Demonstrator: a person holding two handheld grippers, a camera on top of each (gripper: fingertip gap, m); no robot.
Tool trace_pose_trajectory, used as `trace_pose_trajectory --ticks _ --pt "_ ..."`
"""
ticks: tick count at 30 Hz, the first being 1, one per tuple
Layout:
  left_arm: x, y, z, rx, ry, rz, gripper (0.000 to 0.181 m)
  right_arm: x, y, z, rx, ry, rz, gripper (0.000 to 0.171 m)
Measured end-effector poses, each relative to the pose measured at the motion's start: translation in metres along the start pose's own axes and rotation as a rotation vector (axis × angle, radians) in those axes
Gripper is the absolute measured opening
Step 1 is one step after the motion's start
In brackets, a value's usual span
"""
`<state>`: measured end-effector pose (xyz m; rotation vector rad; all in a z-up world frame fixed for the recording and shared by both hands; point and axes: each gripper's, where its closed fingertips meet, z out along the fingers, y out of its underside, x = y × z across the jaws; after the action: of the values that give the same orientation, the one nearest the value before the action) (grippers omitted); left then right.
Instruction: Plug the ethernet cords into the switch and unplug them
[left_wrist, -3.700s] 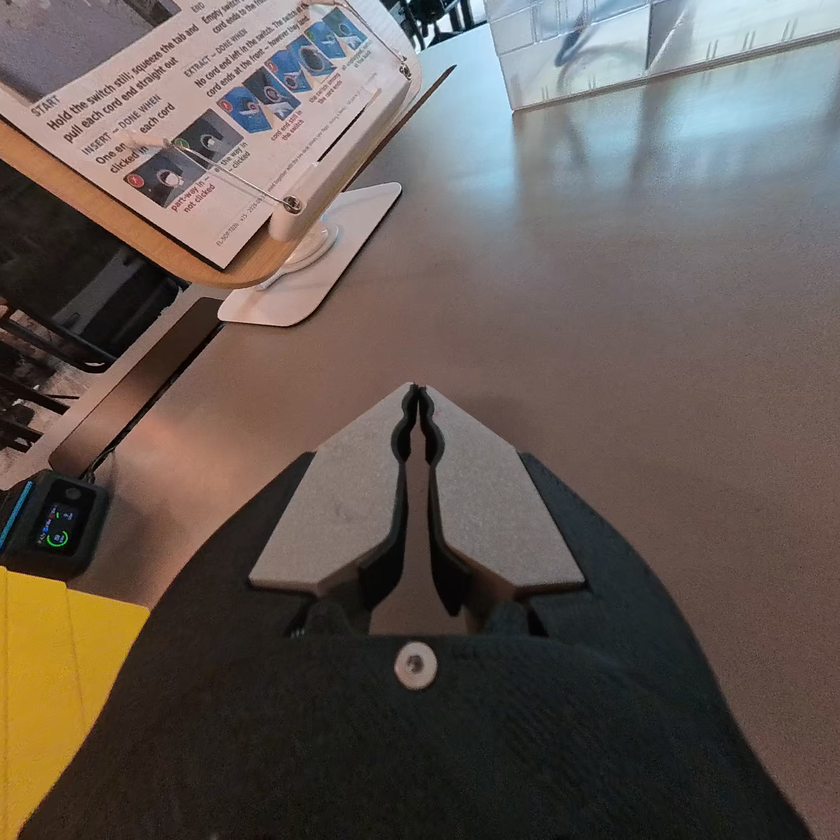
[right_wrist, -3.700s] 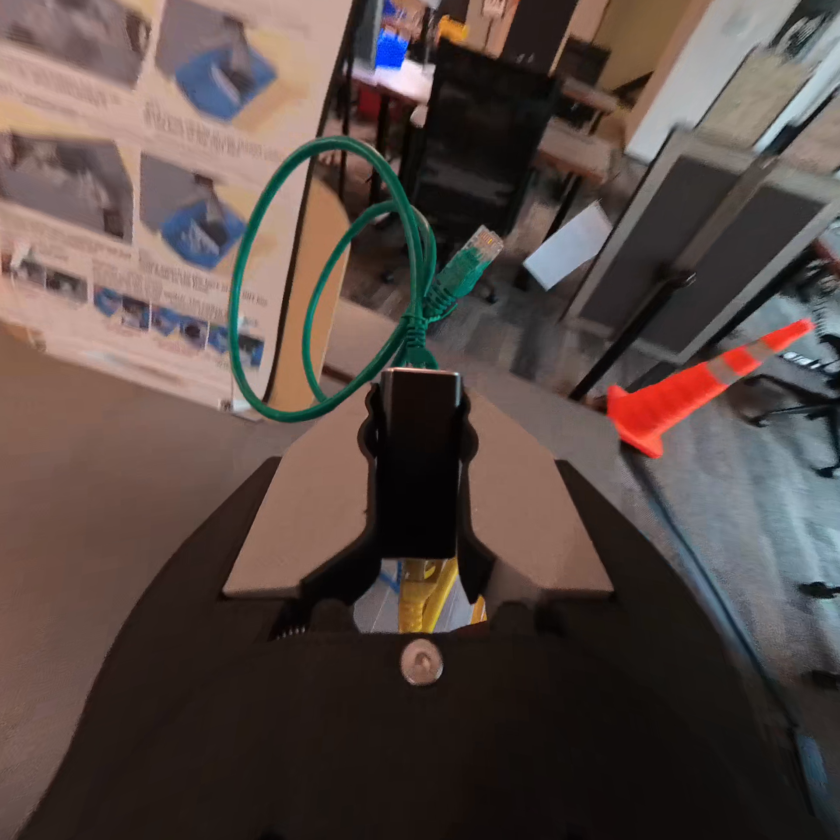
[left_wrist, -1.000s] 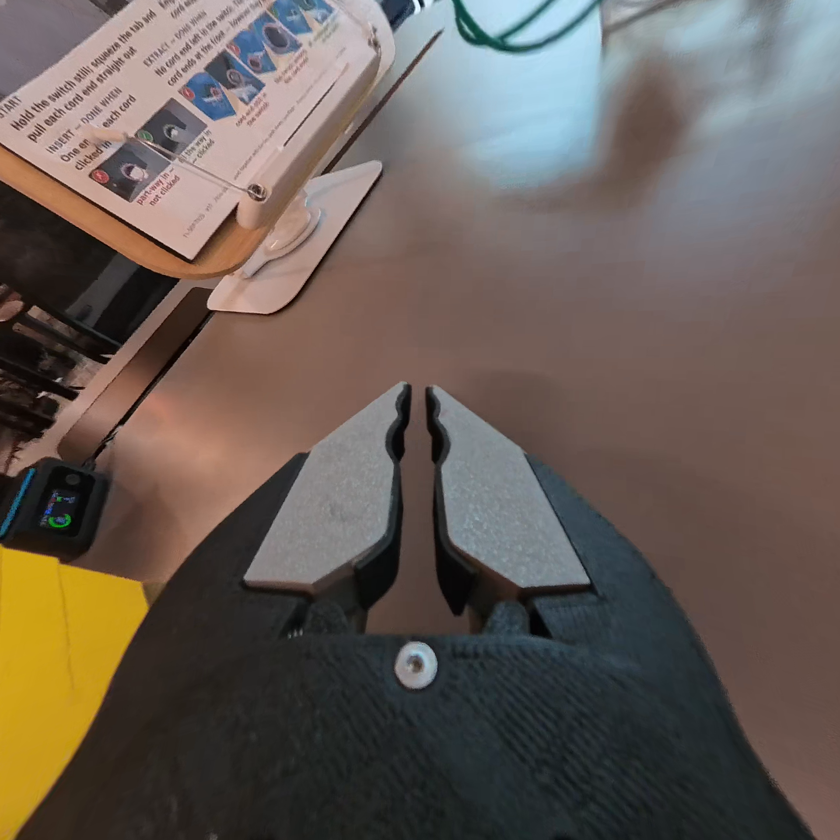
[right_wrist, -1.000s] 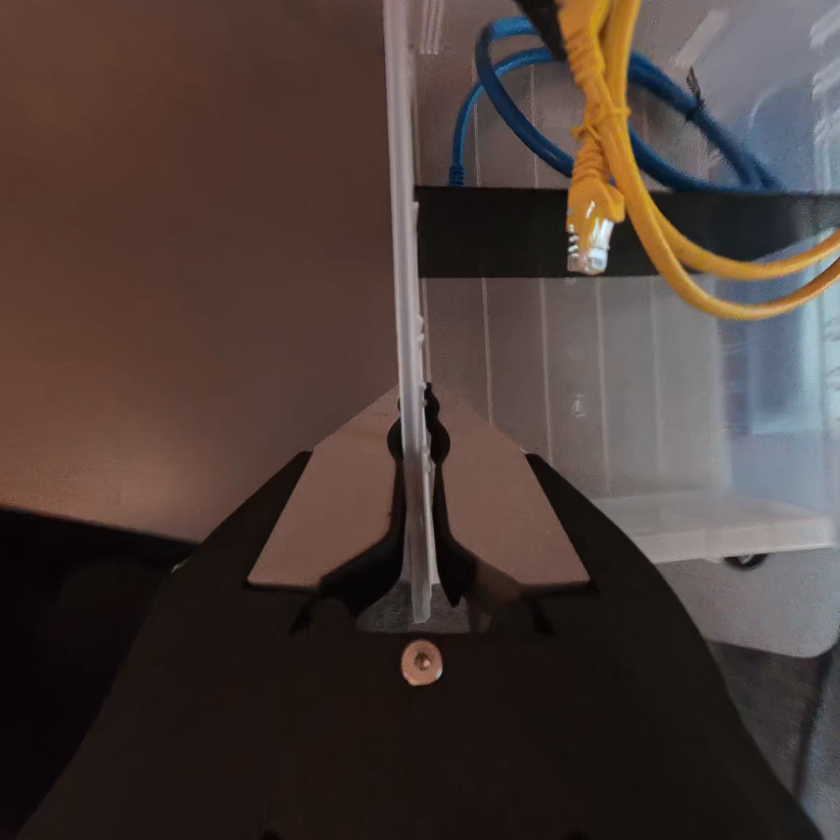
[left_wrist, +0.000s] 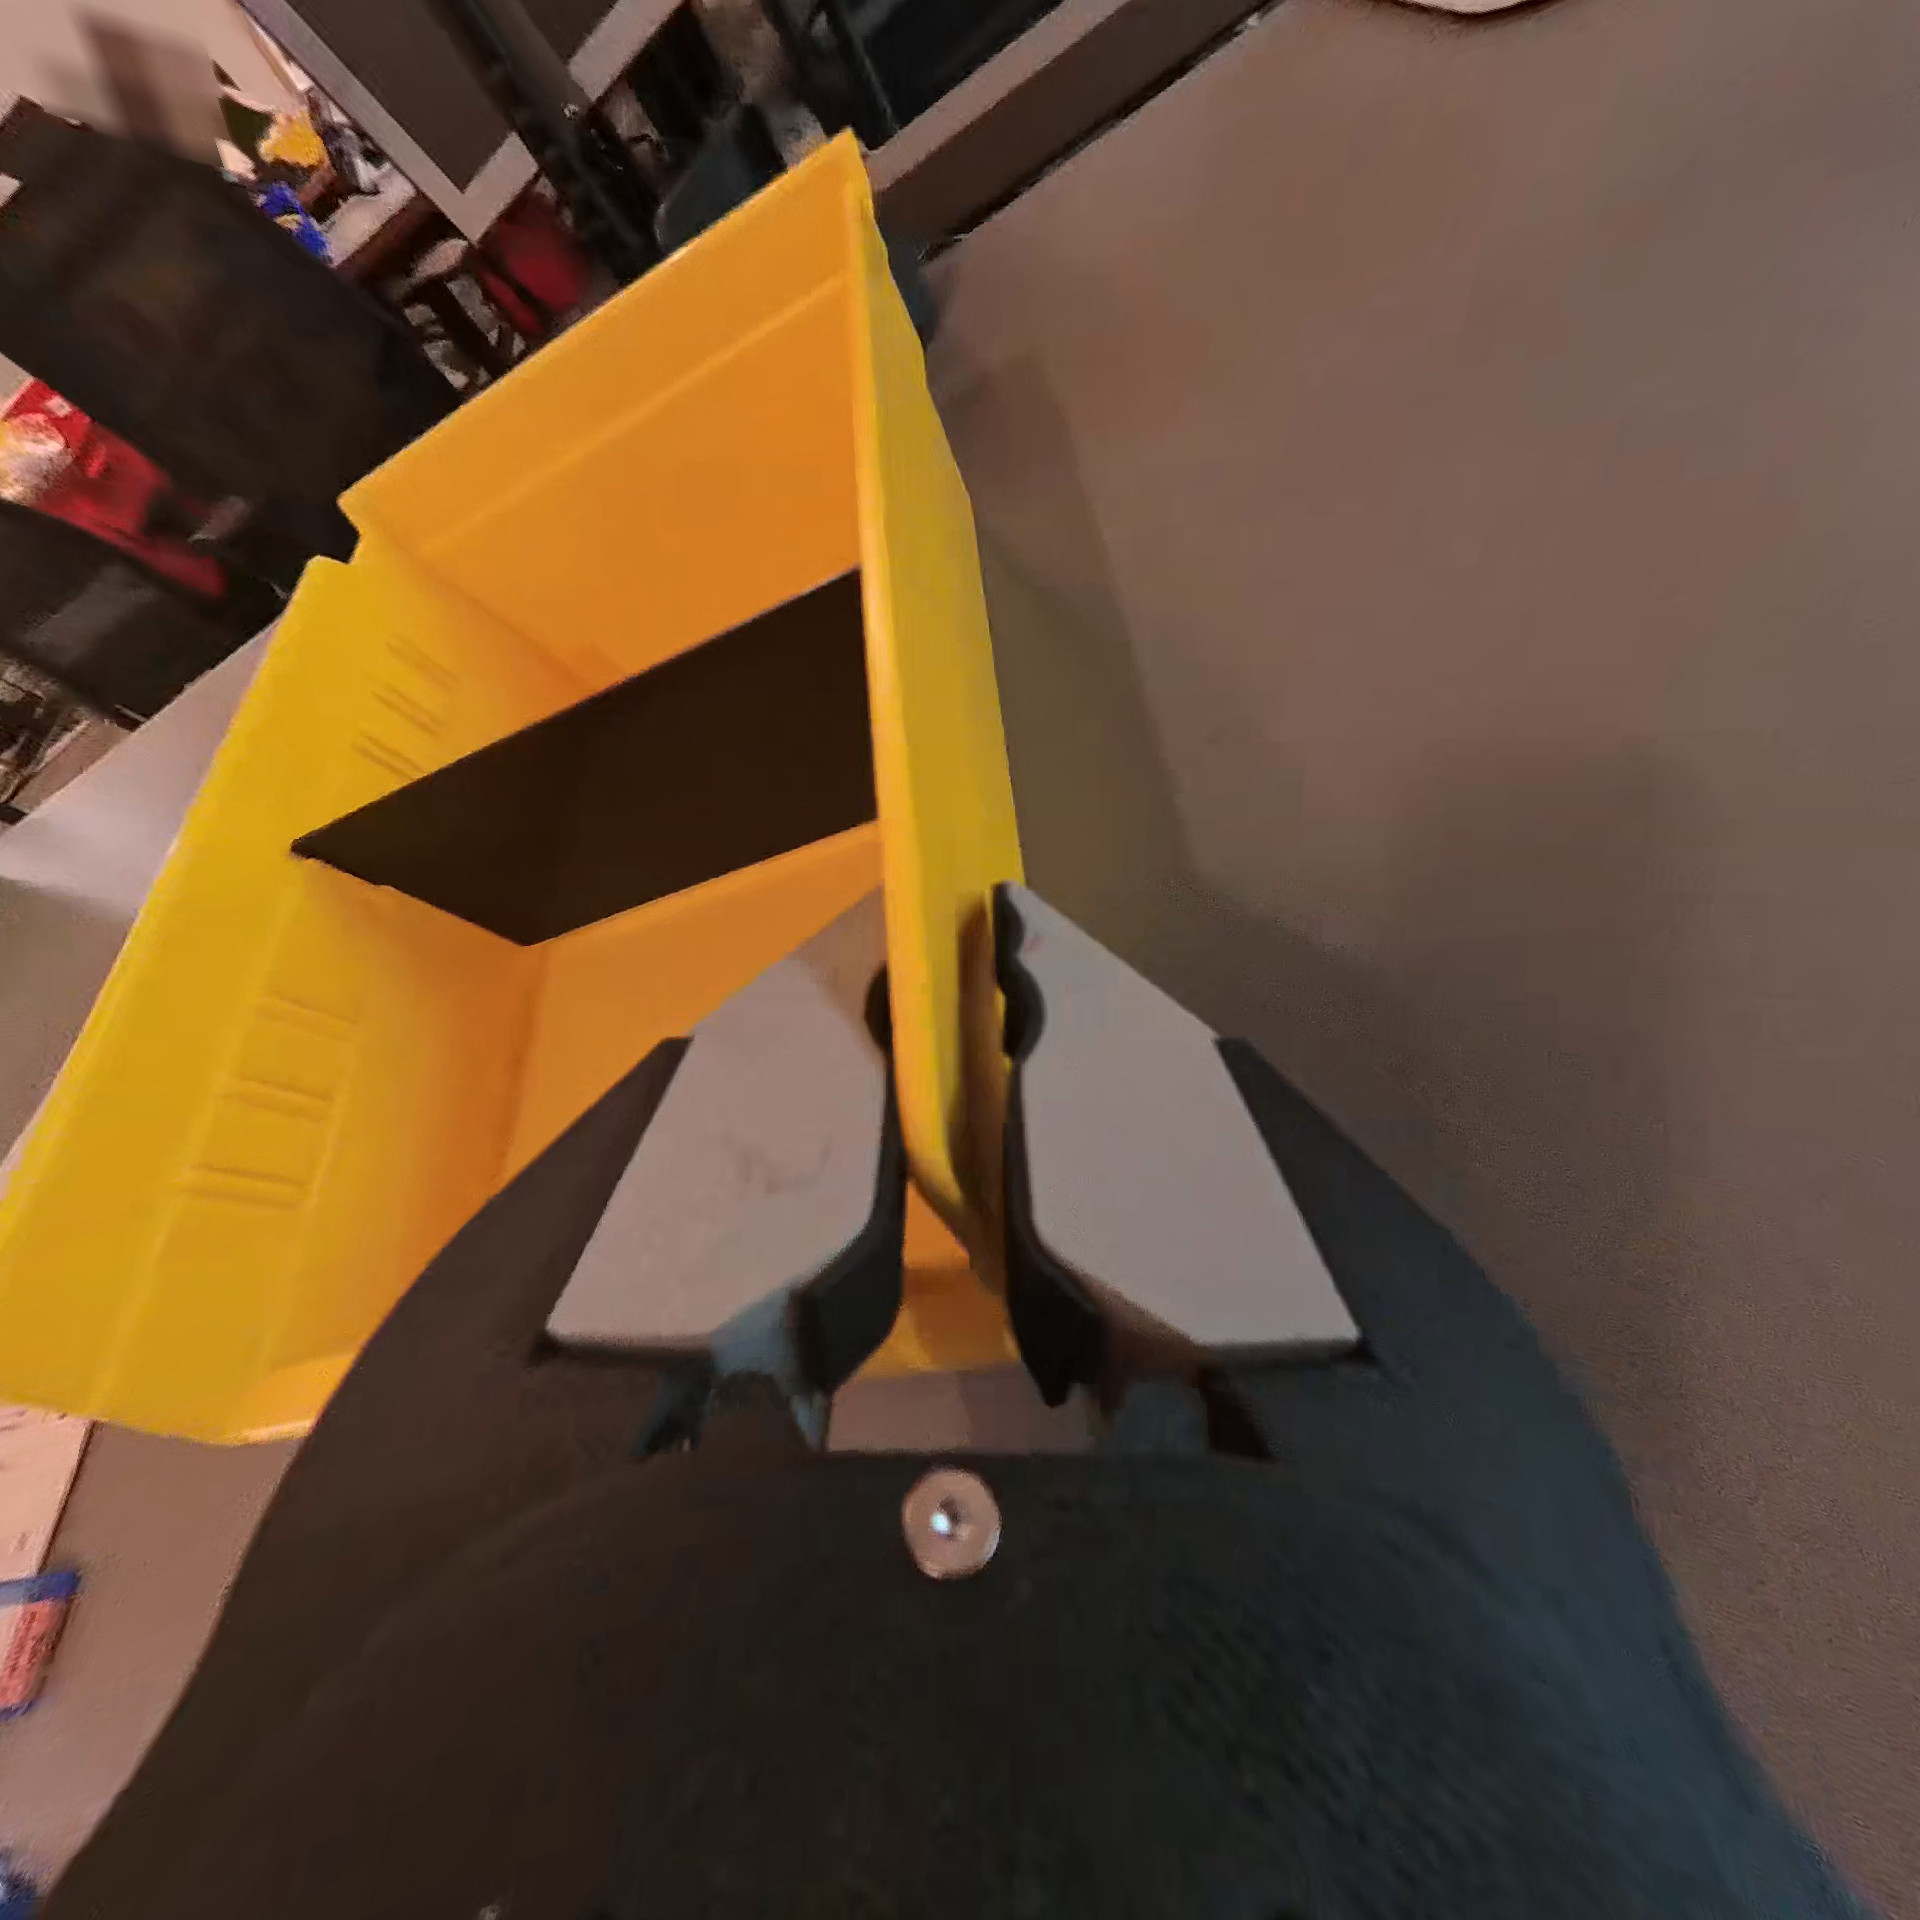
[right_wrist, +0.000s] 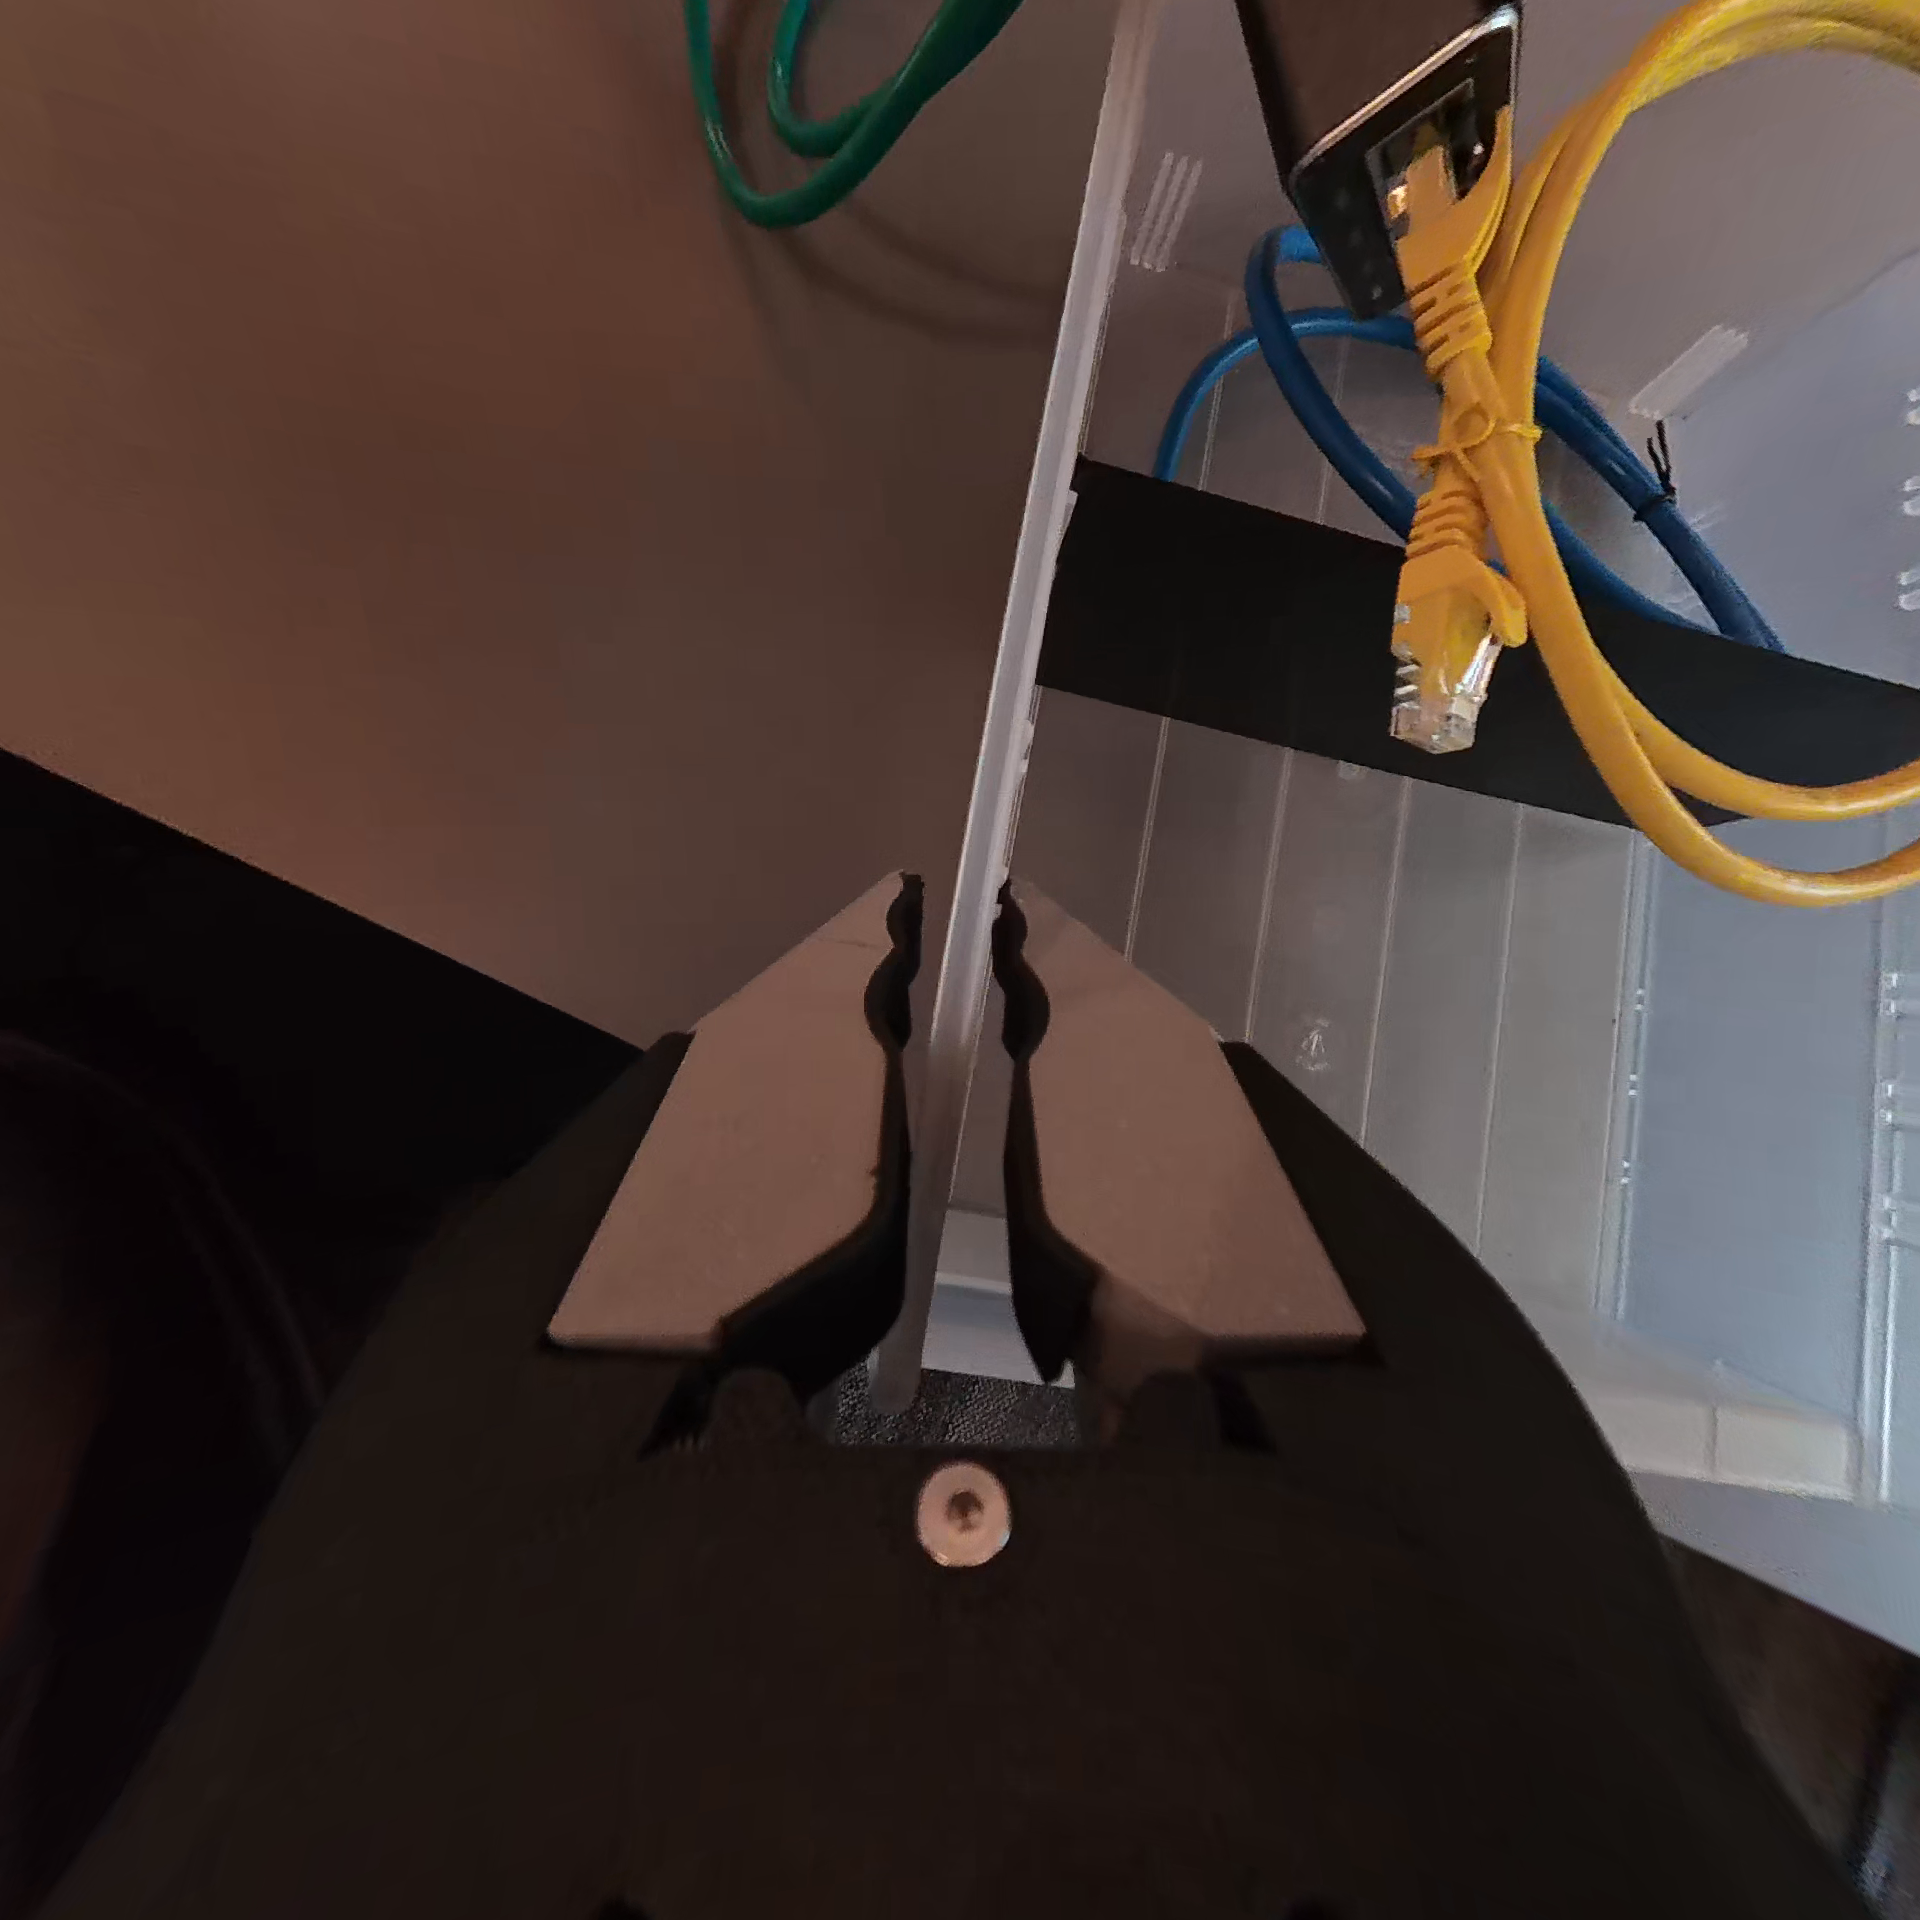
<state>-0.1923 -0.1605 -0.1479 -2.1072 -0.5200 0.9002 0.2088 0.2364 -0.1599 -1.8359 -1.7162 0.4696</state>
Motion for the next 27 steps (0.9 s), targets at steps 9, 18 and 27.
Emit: trace_pose_trajectory --ticks 9,18,27 --pt "-0.035 -0.024 -0.039 0.105 0.096 -0.163 0.005 -0.111 -0.064 0.033 0.021 -0.156 -0.089 0.021" --pt "-0.065 -0.056 -0.093 0.252 -0.038 -0.154 0.005 -0.361 -0.188 0.083 0.142 -0.533 -0.190 0.058" --pt "-0.073 -0.087 -0.151 0.408 -0.071 -0.091 0.004 -0.420 -0.244 0.016 0.426 -0.705 -0.198 0.059"
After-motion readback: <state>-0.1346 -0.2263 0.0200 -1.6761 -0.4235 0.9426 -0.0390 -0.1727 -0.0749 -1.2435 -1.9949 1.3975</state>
